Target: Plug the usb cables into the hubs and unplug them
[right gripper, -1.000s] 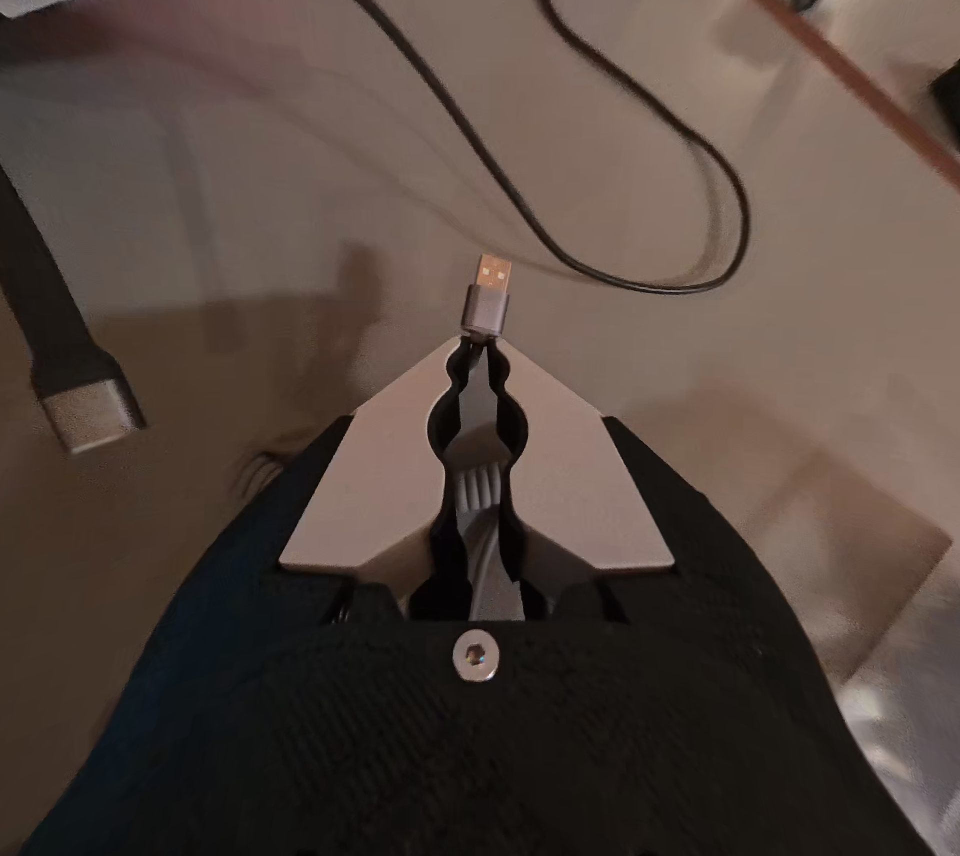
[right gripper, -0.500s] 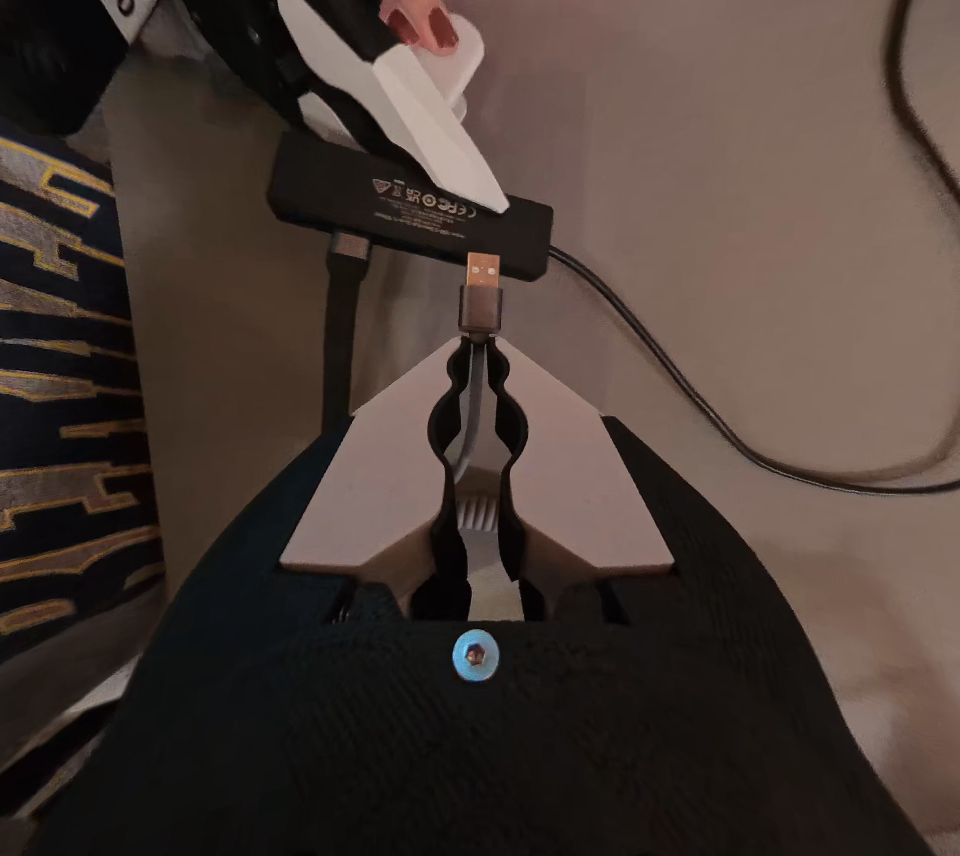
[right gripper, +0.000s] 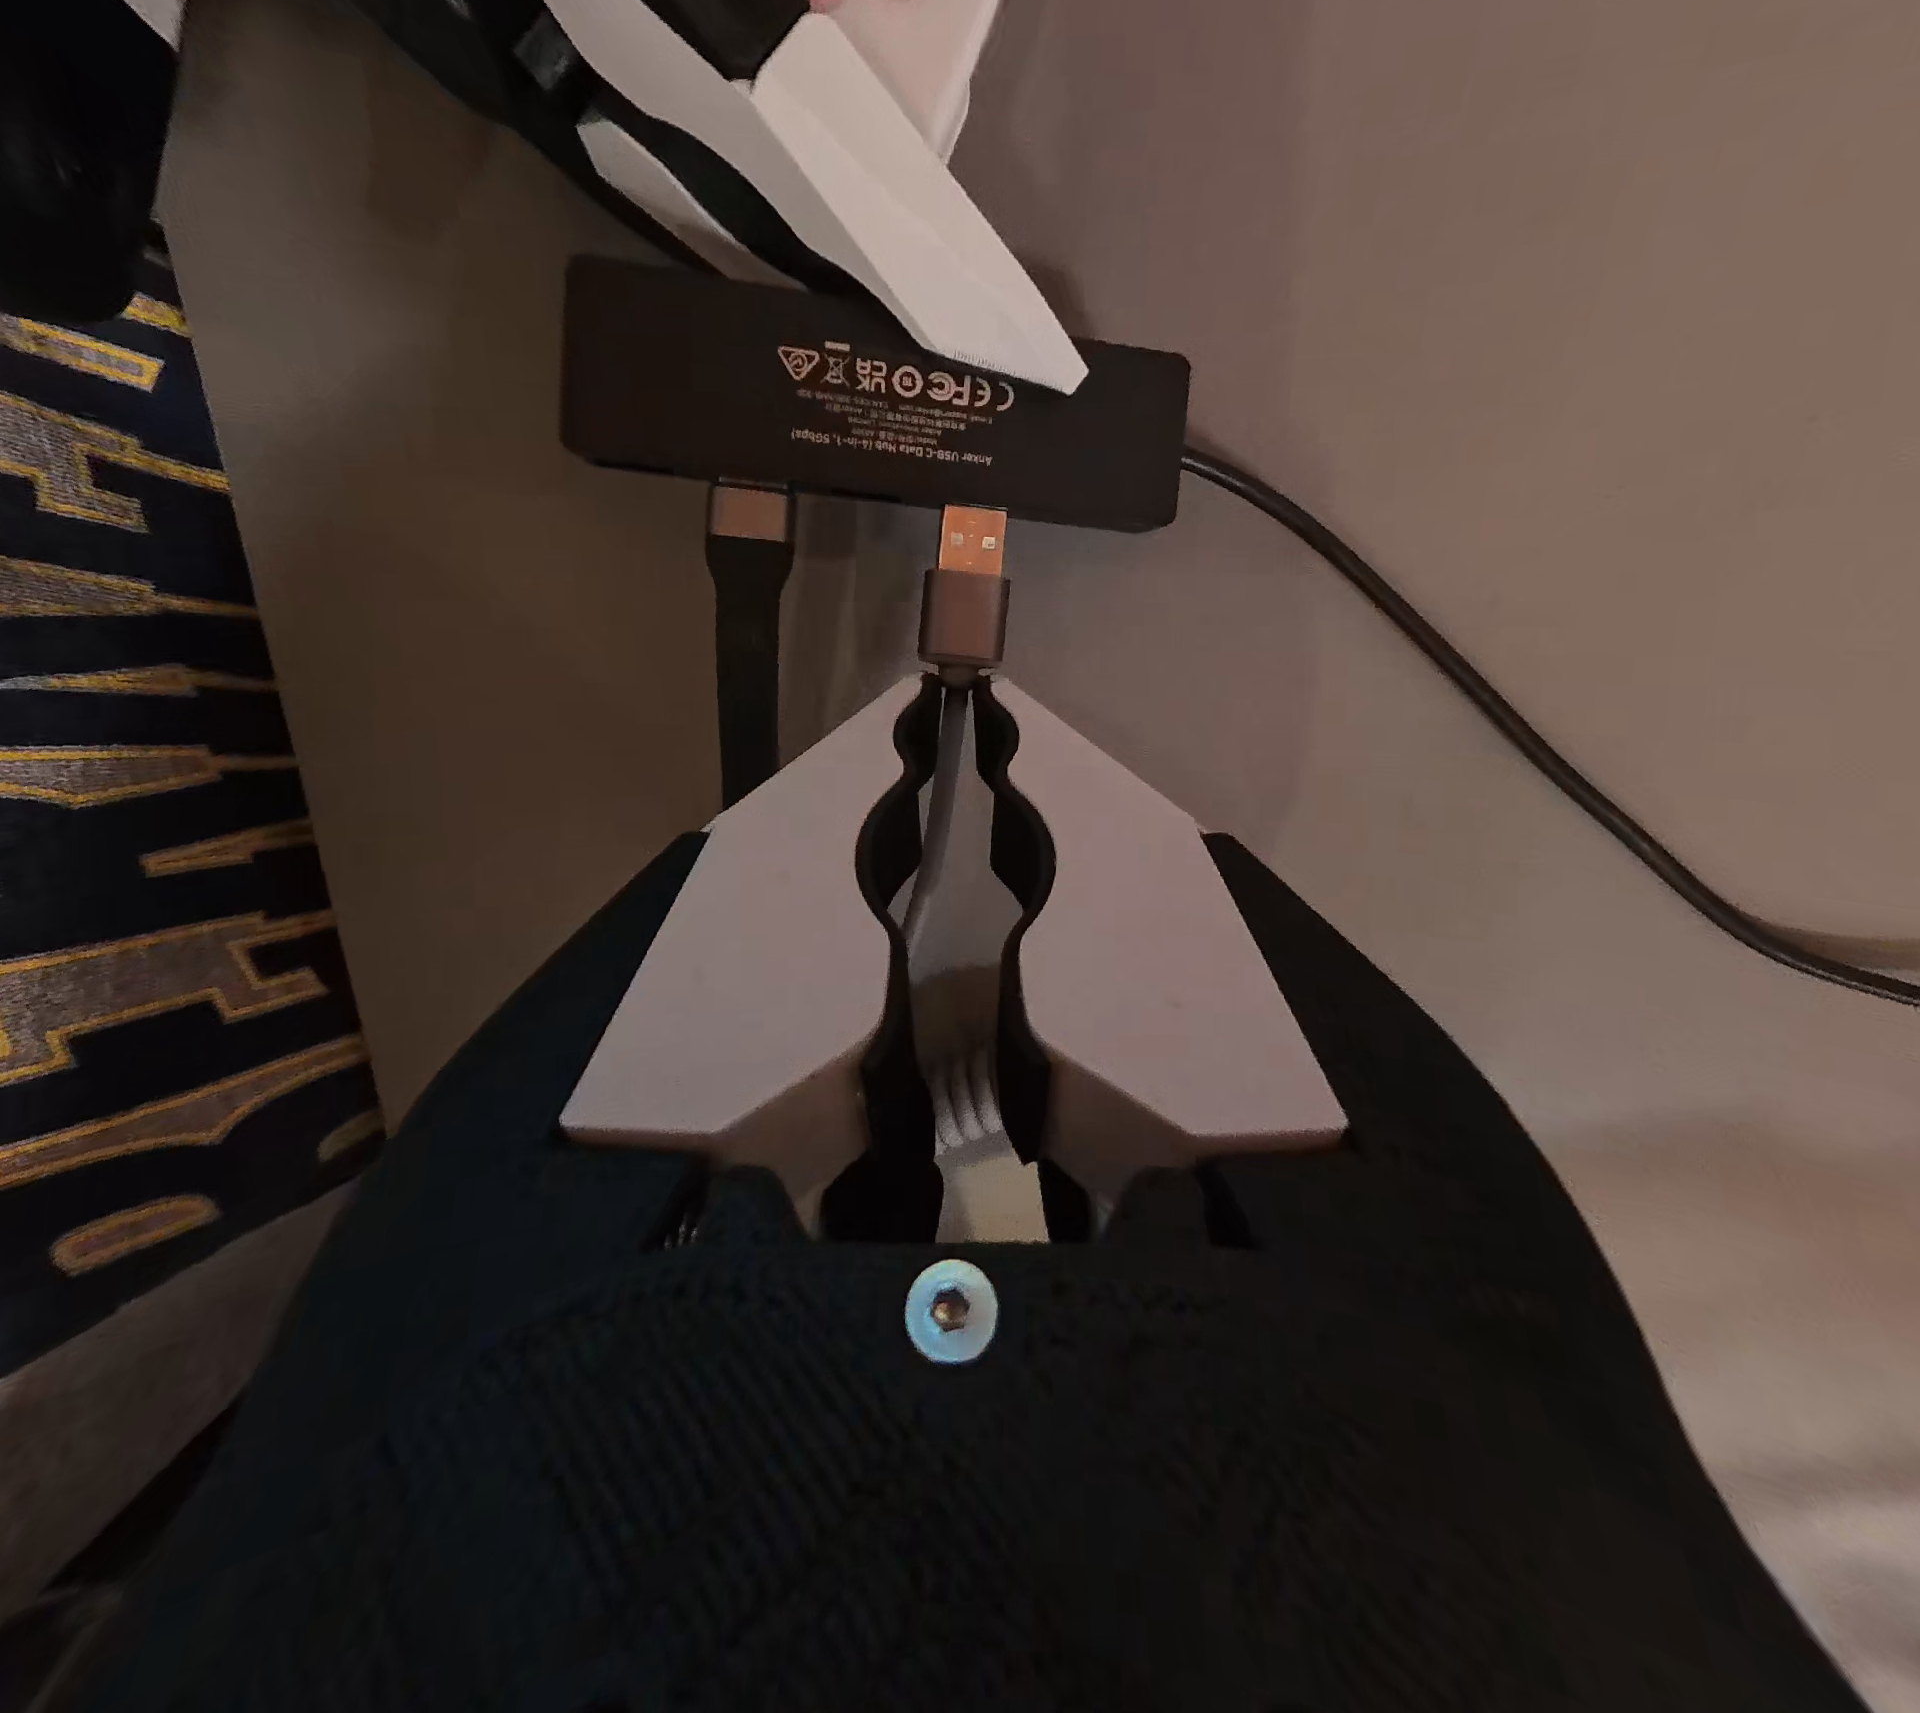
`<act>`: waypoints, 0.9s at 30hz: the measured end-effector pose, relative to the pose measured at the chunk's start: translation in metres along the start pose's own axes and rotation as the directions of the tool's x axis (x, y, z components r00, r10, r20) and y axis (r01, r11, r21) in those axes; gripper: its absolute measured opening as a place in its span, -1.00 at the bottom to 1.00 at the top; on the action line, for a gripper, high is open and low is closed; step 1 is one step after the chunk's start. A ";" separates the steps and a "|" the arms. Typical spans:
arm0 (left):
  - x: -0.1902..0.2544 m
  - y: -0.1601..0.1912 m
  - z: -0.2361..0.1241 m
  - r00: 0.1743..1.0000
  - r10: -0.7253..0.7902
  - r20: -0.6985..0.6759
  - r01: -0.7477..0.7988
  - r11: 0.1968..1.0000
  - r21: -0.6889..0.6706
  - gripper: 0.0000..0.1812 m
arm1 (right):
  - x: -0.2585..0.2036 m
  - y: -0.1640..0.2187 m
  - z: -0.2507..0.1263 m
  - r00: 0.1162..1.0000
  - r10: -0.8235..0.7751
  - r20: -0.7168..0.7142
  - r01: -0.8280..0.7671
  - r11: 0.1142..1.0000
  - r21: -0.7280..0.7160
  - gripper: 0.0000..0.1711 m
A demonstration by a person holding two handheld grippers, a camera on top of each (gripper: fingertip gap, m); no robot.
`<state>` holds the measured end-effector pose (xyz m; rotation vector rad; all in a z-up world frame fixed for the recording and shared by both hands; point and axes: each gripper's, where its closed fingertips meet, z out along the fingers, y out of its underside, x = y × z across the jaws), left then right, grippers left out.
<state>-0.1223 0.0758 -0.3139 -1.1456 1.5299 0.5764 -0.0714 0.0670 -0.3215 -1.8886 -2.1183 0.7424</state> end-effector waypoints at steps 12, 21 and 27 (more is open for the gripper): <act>0.007 0.001 0.000 0.996 -0.057 -0.070 0.057 0.998 -0.007 -0.91 | -0.002 0.001 0.002 0.998 0.026 0.052 -0.029 0.998 0.059 -0.95; 0.009 0.000 0.000 0.984 -0.136 -0.113 0.139 0.990 0.018 -0.90 | -0.003 0.002 0.004 0.996 0.034 0.080 -0.039 0.998 0.052 -0.95; 0.010 0.001 -0.001 0.985 -0.126 -0.117 0.129 0.992 0.015 -0.90 | -0.002 0.006 0.008 0.995 0.050 0.090 -0.052 0.999 0.012 -0.95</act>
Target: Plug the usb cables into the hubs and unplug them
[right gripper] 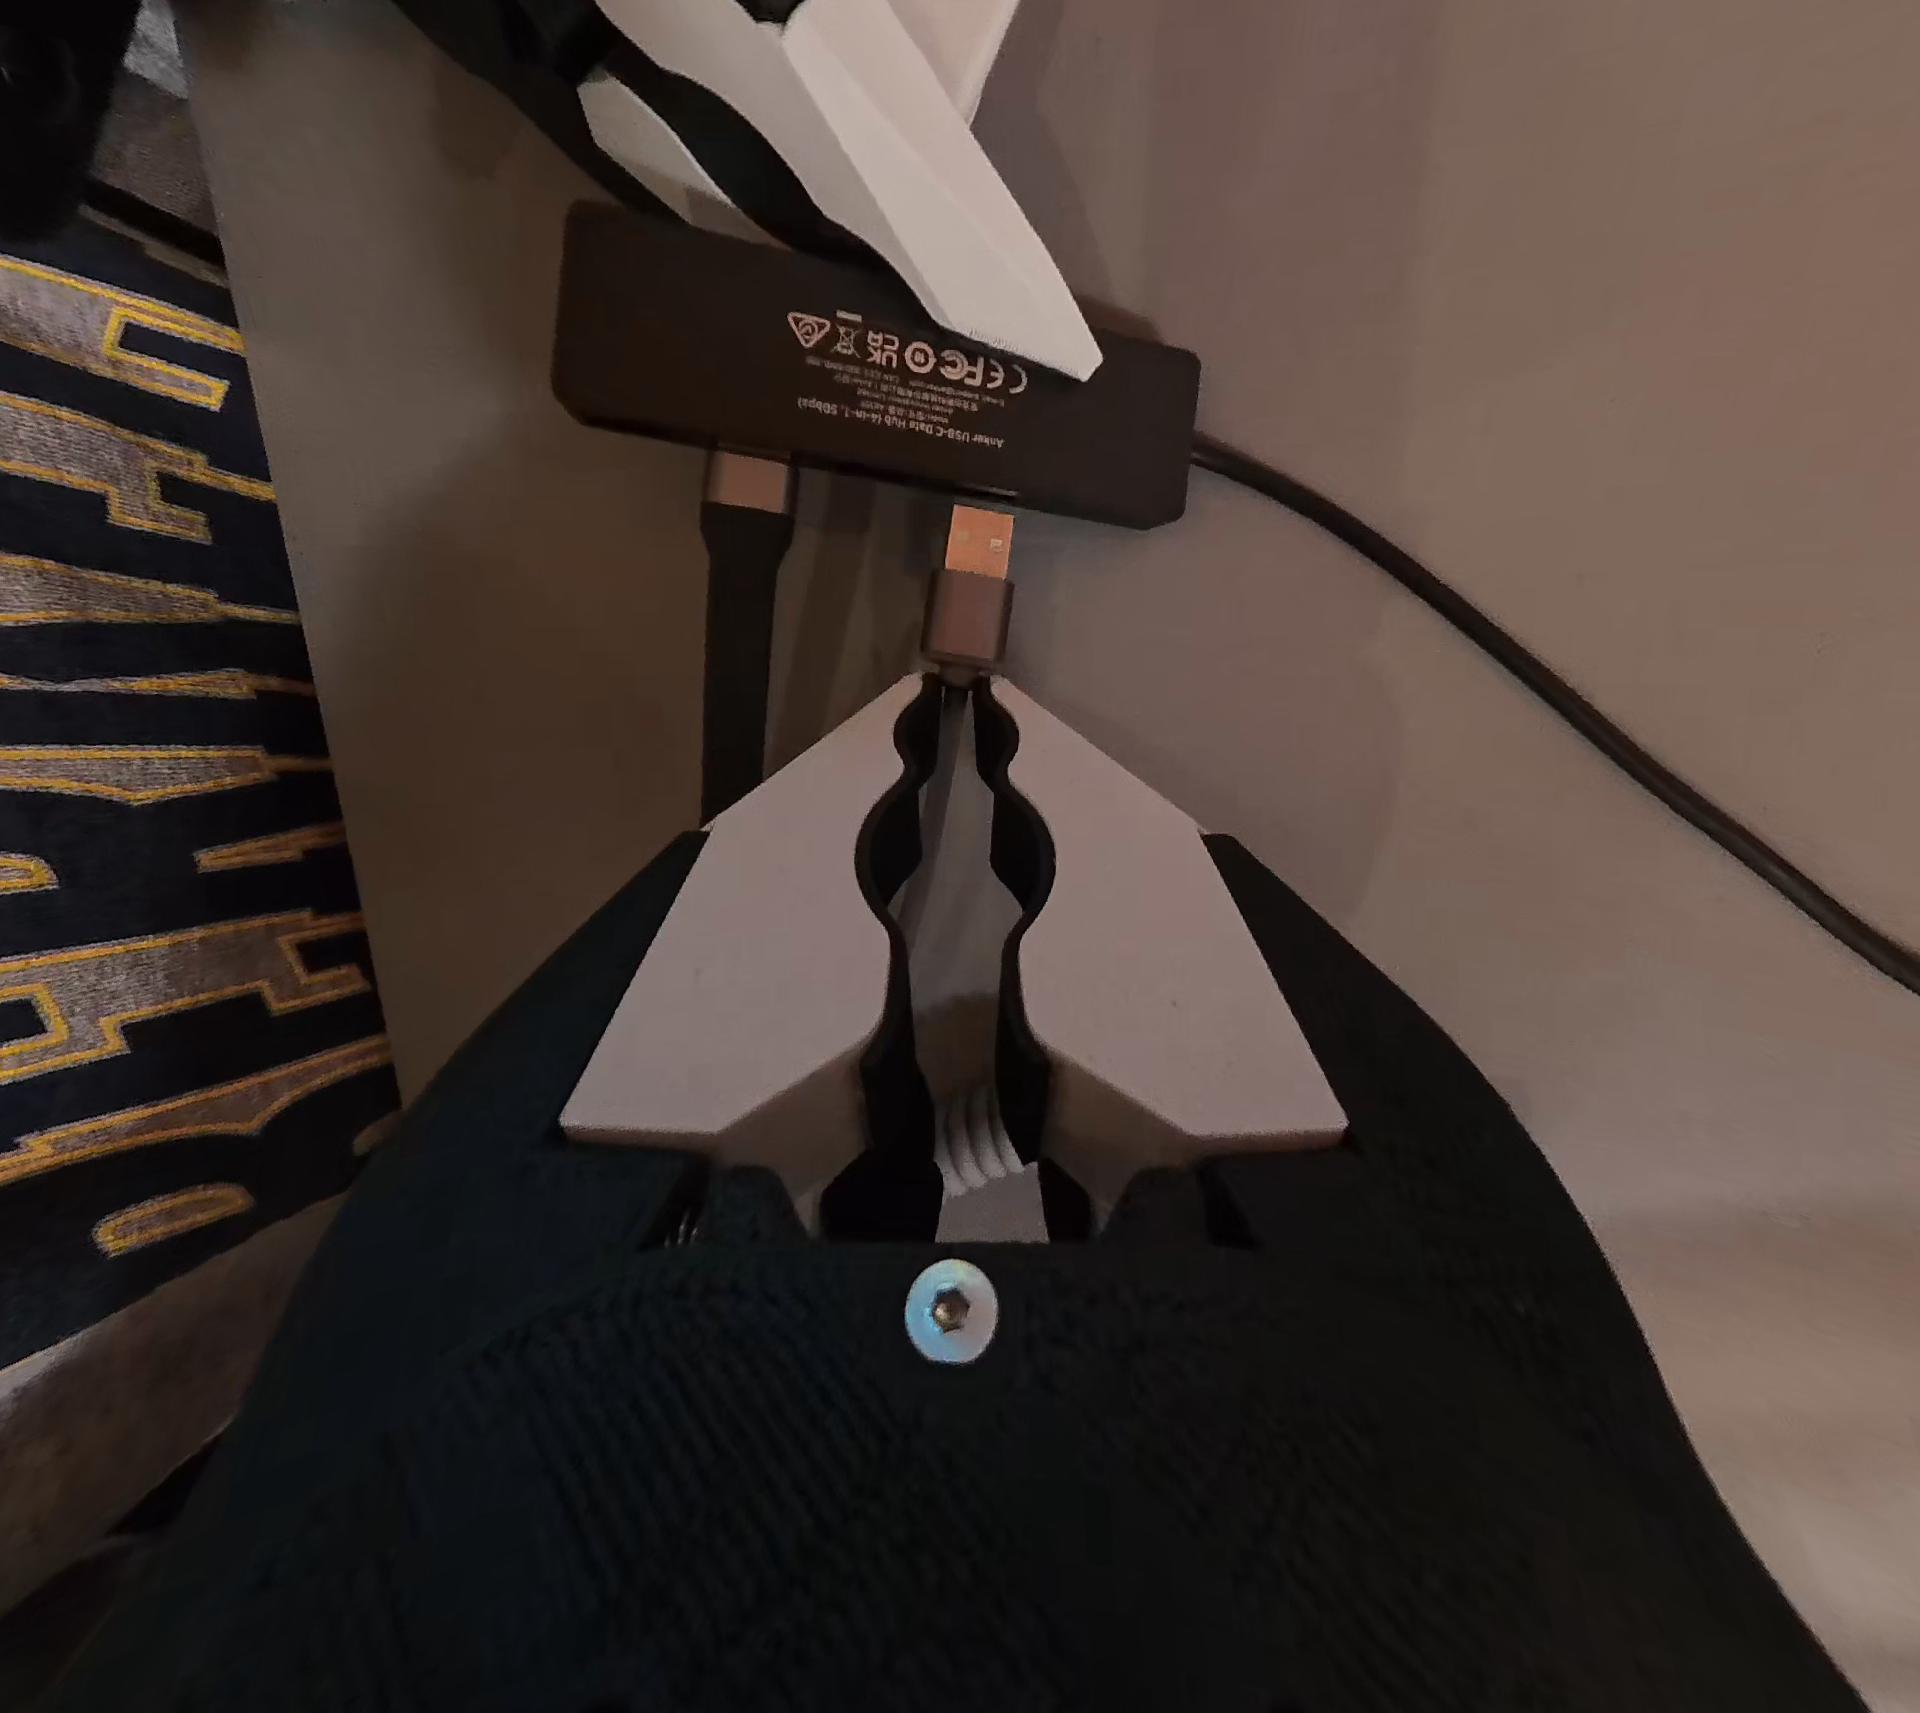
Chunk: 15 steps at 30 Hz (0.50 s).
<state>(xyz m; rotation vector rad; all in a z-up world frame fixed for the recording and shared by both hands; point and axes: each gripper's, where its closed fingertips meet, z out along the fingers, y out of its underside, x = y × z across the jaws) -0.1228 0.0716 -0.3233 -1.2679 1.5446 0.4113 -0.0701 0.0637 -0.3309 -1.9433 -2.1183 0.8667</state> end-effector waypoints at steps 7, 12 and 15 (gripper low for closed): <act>0.001 0.000 0.000 1.000 0.012 0.000 -0.012 1.000 -0.002 -0.90 | 0.000 -0.004 -0.002 1.000 0.006 0.018 -0.006 1.000 0.017 -0.95; 0.001 0.000 0.000 1.000 0.012 -0.001 -0.012 1.000 -0.002 -0.90 | 0.000 -0.006 0.000 1.000 -0.008 0.021 0.008 1.000 0.014 -0.95; 0.001 0.000 0.000 1.000 0.013 -0.001 -0.013 1.000 -0.005 -0.90 | 0.001 -0.008 0.001 1.000 -0.023 0.018 0.022 1.000 0.018 -0.95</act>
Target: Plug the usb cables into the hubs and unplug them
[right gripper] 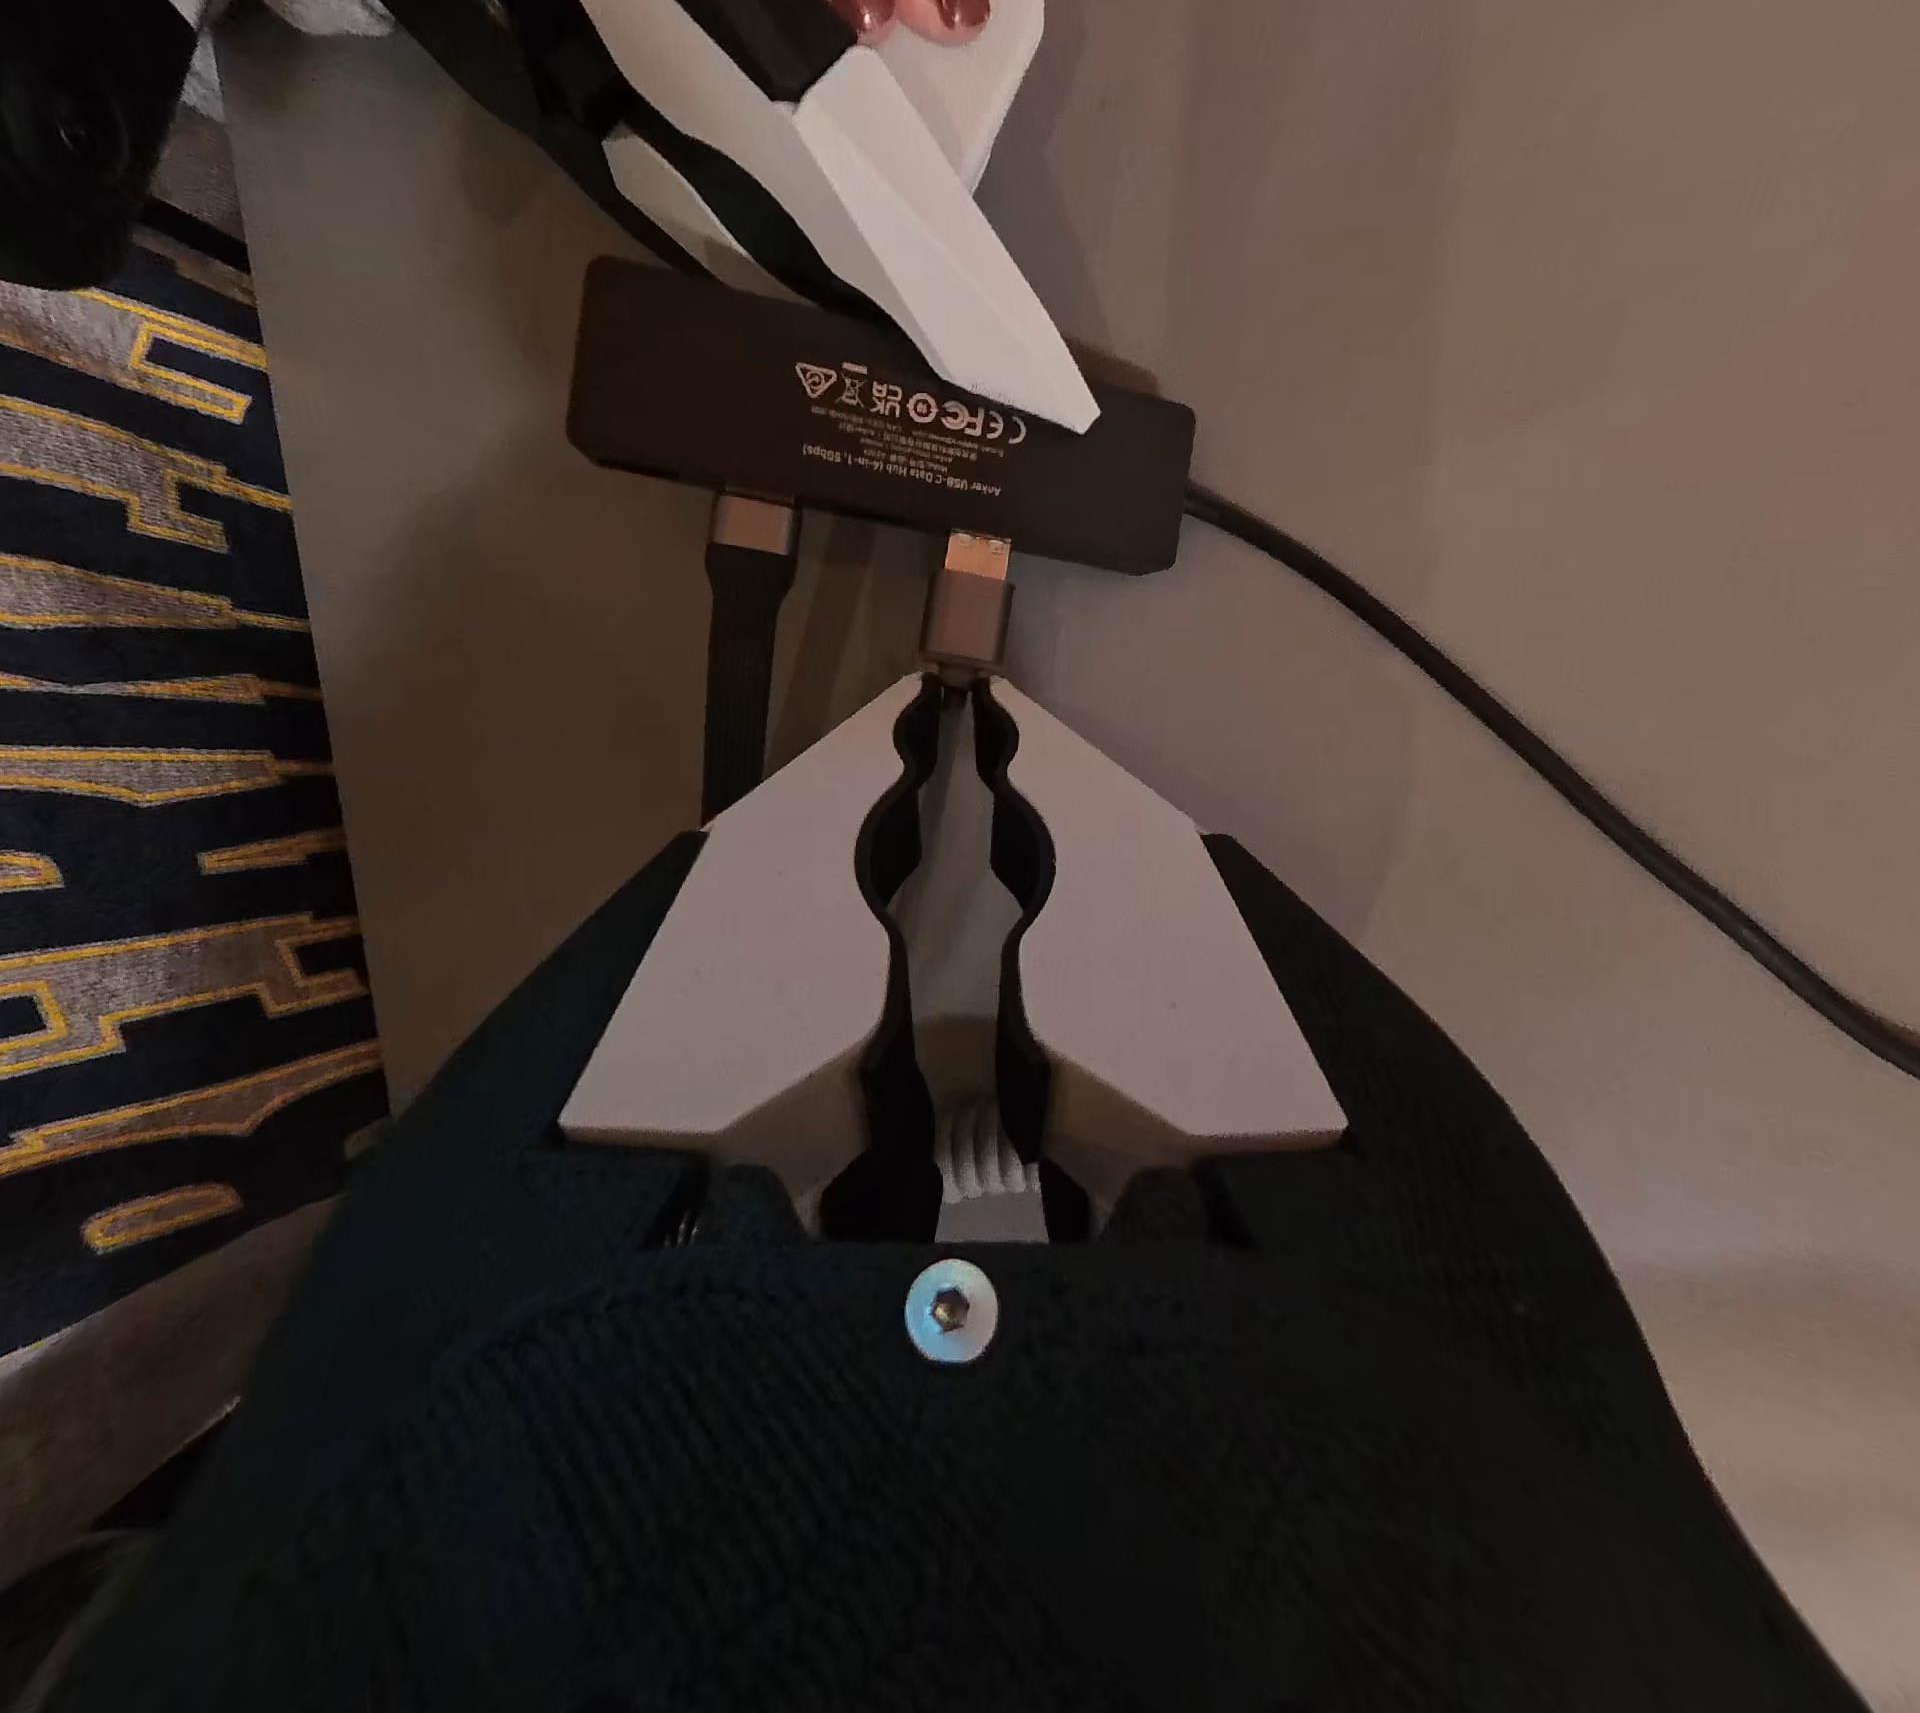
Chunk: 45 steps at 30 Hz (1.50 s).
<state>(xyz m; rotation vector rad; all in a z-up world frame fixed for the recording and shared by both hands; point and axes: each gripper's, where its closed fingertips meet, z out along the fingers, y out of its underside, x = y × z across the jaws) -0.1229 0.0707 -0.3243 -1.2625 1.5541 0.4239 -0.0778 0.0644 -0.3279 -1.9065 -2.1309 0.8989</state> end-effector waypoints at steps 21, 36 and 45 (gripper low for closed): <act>0.001 0.005 0.008 0.993 0.094 0.066 -0.083 0.985 -0.153 -0.90 | 0.008 -0.005 0.009 0.977 -0.129 -0.168 0.153 0.978 0.142 -0.95; -0.019 0.030 0.011 0.967 -0.232 0.106 0.246 0.956 -0.159 -0.90 | -0.020 -0.040 -0.061 0.726 -0.230 -0.648 0.477 0.847 0.234 -0.05; -0.012 0.017 0.010 0.985 -0.155 0.074 0.164 0.978 -0.132 -0.91 | -0.023 -0.068 0.014 0.287 -0.642 -0.711 0.730 0.628 -0.271 -0.71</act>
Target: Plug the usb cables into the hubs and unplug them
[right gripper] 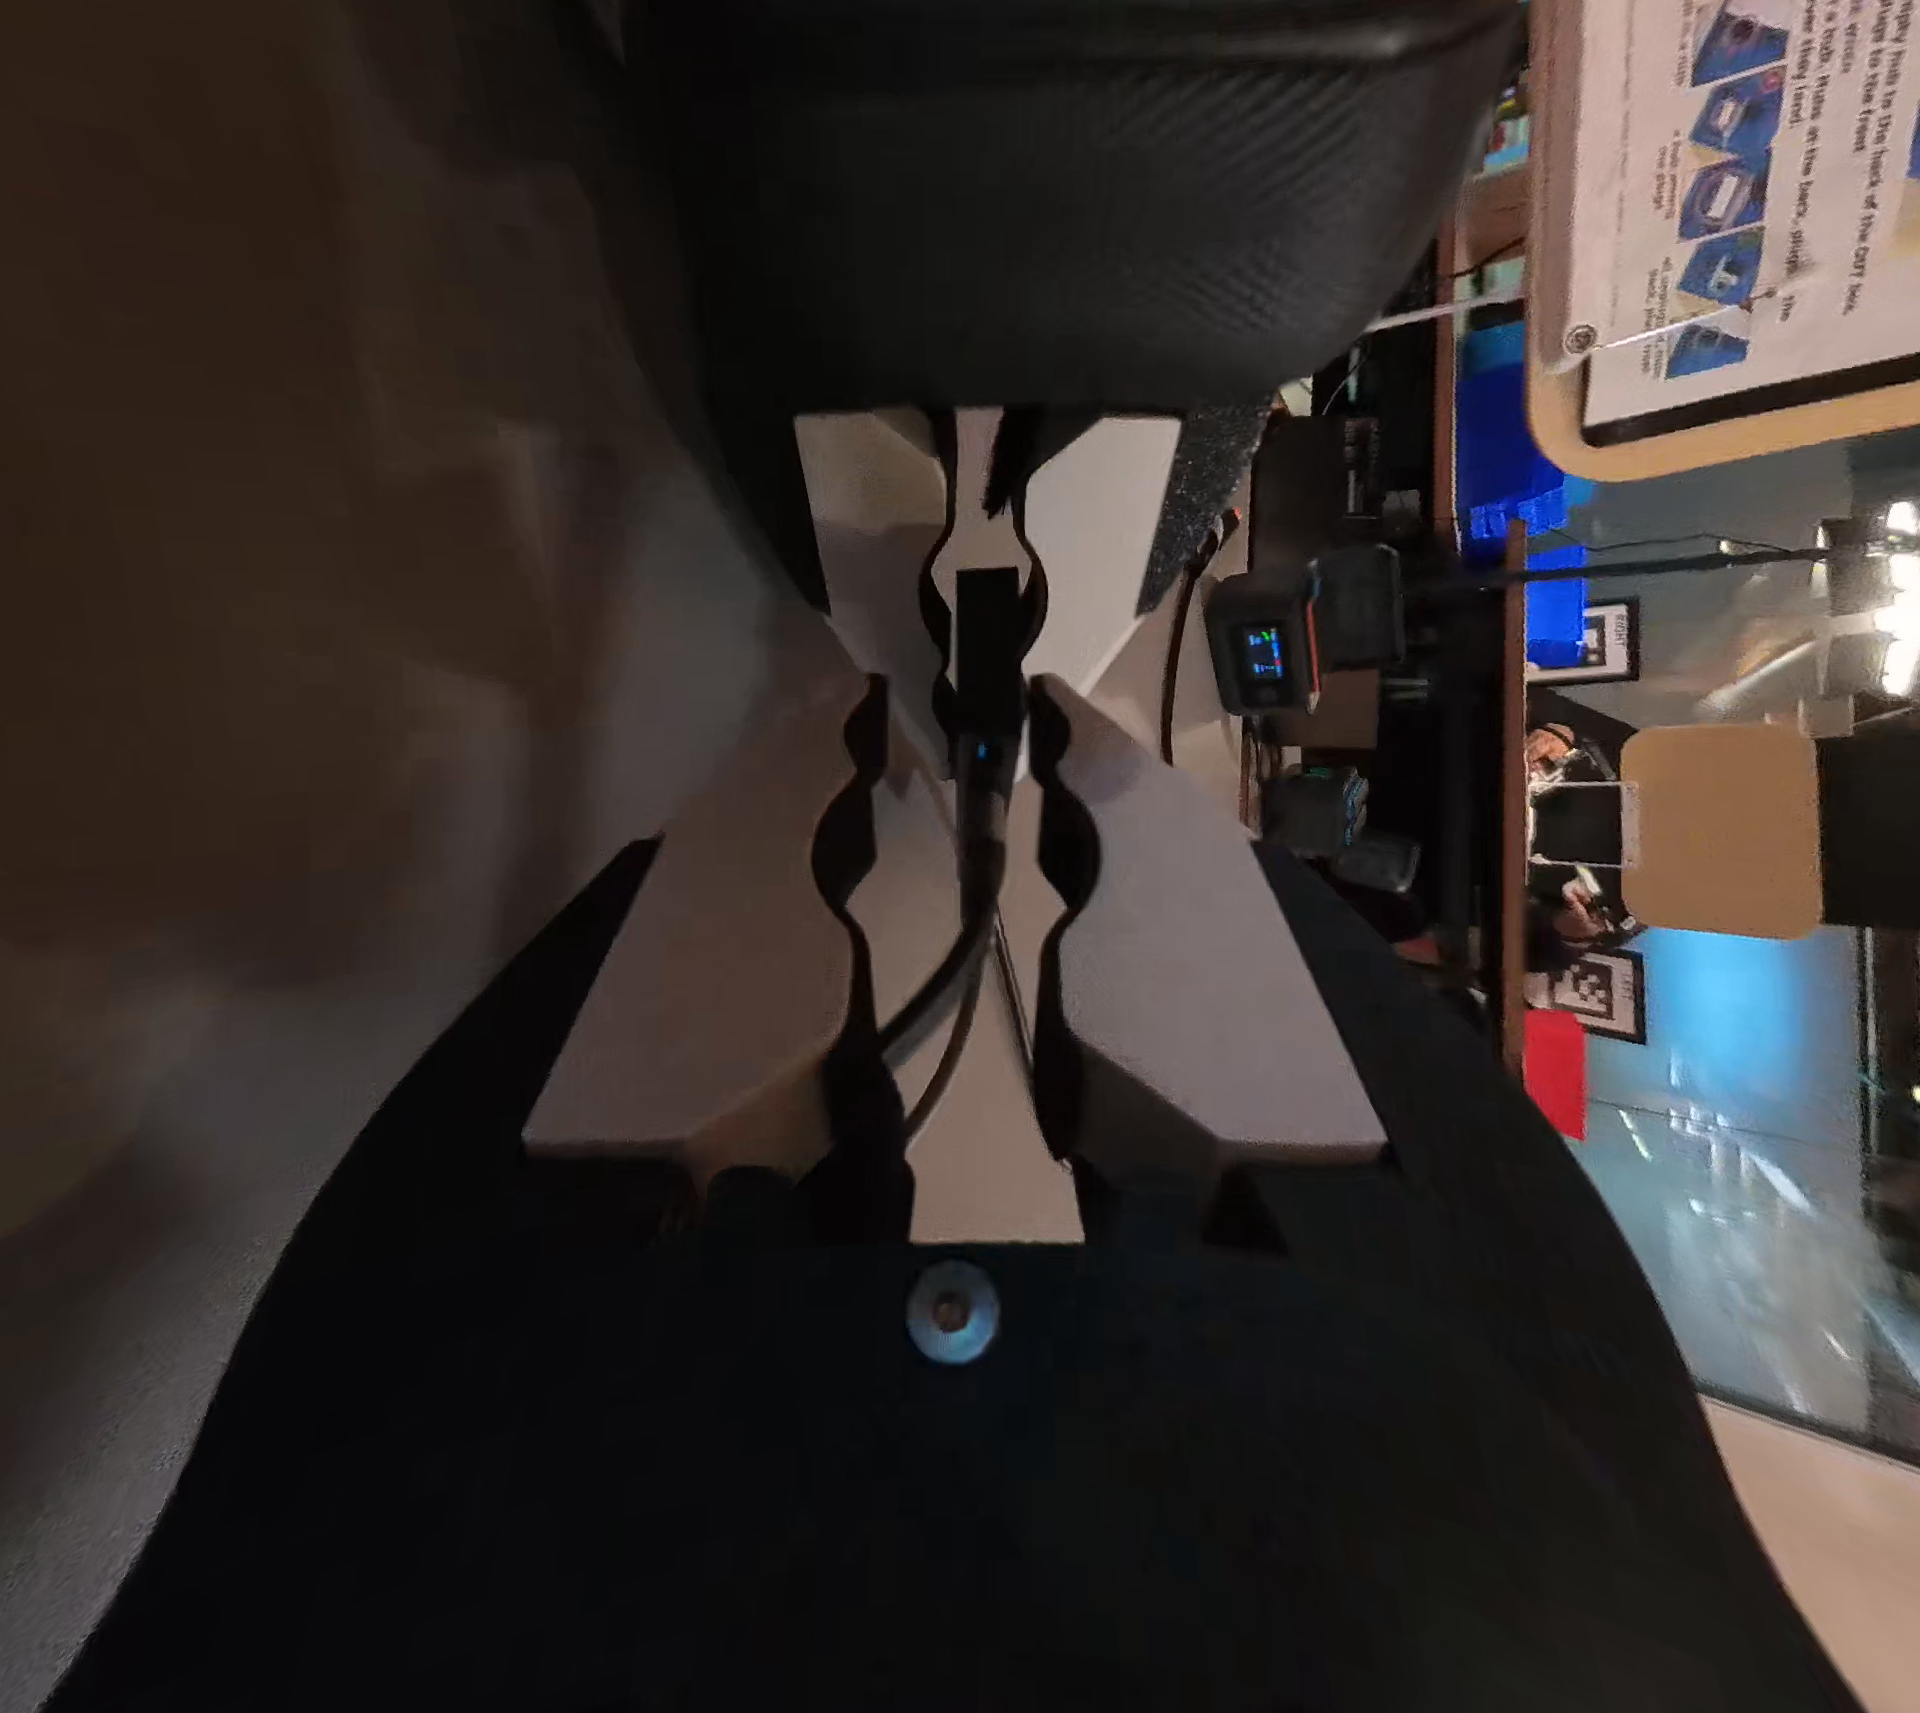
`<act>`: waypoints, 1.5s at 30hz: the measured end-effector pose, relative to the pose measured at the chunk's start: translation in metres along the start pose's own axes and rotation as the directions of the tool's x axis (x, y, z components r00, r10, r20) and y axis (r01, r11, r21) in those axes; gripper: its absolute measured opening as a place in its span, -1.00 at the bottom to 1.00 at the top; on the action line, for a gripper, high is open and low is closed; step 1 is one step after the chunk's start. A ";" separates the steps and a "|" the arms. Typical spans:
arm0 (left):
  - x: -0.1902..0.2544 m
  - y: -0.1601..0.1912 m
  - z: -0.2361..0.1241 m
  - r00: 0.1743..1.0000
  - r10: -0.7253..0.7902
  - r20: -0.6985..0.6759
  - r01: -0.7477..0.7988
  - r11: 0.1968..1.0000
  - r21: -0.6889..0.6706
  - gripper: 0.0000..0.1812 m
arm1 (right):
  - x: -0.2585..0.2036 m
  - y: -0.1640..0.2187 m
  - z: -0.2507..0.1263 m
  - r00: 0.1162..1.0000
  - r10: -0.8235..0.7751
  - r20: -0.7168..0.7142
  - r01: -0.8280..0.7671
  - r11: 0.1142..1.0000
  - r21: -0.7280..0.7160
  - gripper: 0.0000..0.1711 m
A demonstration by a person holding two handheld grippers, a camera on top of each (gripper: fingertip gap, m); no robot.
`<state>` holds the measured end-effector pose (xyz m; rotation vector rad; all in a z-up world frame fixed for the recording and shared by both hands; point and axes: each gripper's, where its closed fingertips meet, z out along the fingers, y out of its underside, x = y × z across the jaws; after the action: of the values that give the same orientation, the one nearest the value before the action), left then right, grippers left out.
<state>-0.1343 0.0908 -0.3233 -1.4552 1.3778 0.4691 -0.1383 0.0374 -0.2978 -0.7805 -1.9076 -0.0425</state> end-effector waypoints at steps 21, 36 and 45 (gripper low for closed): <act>-0.007 -0.077 -0.045 0.649 -0.457 -0.608 0.740 0.563 0.367 -0.86 | 0.054 -0.007 -0.078 0.583 0.683 0.440 -0.798 0.382 0.465 -0.88; -0.001 -0.064 -0.027 0.935 -0.298 -0.194 0.345 0.891 0.295 -0.86 | 0.016 0.013 -0.069 0.941 0.297 0.162 -0.287 0.954 -0.083 -0.91; -0.051 -0.038 -0.032 0.804 -0.589 -0.084 0.570 0.721 0.394 -0.15 | 0.188 0.042 -0.164 0.914 0.258 -0.314 -0.277 0.961 -0.018 -0.91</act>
<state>-0.1249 0.0814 -0.2530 -1.4189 0.8323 -0.1862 -0.0324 0.1045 -0.0782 -1.0101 -1.4966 -0.0513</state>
